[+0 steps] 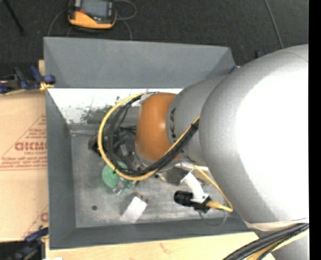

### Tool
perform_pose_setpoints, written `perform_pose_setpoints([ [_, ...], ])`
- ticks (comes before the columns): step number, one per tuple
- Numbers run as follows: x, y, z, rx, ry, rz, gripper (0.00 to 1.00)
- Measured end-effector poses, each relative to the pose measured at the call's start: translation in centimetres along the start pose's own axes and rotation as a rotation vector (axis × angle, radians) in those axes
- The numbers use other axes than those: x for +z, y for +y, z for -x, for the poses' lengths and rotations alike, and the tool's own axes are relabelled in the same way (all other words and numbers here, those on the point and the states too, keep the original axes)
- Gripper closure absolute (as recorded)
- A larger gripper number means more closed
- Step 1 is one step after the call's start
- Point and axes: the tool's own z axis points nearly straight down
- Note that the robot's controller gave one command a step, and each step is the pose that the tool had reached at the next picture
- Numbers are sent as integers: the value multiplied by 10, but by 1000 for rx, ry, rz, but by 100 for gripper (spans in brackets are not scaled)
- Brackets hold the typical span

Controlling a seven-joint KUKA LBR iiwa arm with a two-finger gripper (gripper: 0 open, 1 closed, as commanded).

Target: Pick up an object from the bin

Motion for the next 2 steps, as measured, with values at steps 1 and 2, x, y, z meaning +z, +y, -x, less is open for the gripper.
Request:
perform_pose_setpoints([
  [1, -18, 1, 0, 0, -1, 3, 100],
  [2, -28, 1, 1, -2, -3, 6, 100],
])
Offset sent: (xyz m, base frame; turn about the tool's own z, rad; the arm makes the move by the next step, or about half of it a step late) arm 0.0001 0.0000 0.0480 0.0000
